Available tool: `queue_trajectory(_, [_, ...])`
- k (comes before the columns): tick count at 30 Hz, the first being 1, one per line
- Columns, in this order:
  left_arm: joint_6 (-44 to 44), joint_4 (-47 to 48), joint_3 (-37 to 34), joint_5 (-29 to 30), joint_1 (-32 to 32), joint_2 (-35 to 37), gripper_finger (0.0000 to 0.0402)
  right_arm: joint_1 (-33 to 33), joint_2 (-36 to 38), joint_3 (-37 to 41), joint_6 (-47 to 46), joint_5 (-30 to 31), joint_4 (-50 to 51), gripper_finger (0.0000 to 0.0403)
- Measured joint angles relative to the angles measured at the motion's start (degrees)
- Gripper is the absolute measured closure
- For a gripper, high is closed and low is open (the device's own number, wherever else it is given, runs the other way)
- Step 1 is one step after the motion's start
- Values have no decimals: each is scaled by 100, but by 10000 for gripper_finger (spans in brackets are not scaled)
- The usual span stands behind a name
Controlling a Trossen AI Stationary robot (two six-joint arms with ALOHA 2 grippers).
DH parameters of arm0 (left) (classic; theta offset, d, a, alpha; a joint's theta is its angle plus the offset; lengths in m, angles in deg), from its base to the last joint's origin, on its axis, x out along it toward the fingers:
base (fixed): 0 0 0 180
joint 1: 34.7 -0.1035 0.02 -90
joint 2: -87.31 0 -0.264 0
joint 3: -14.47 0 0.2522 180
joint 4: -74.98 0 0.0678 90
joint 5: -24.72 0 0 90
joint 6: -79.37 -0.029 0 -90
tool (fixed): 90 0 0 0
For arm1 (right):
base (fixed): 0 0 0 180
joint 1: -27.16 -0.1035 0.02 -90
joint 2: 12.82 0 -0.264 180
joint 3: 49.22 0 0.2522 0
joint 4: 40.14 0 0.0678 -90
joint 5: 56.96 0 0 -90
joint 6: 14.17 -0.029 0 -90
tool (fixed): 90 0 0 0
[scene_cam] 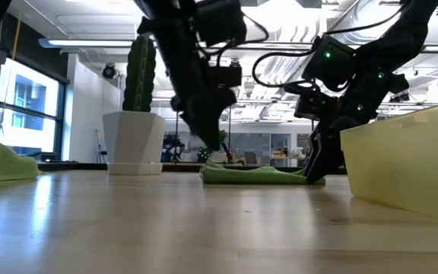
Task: Roll microfiber towels into tight, uniform cylinder then place into a basket
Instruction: Roll the green towel
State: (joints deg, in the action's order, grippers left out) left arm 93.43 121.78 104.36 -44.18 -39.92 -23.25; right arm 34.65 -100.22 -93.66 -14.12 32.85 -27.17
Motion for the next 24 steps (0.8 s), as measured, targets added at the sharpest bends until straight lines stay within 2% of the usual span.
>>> queue_trajectory(4, [-628, -383, -41, -1082, 65, -2, 279, 0, 0, 0, 0, 0, -9, 267])
queue_trajectory(6, [-1095, -729, -170, -1343, 106, -16, 283, 0, 0, 0, 0, 0, -9, 267])
queue_trajectory(11, [-2141, -1320, -604, -1111, 113, -57, 285, 0, -2, 4, 0, 1, -25, 267])
queue_trajectory(14, [-2597, -1367, -733, -891, 66, -57, 277, 0, -2, 4, 0, 1, -48, 267])
queue_trajectory(19, [-3072, -1757, -948, -885, -47, -47, 258, 0, -4, 7, -11, 0, -70, 267])
queue_trajectory(24, [-3074, -1975, -1140, -1013, -187, -109, 240, -1, -4, 9, -11, 0, -72, 267])
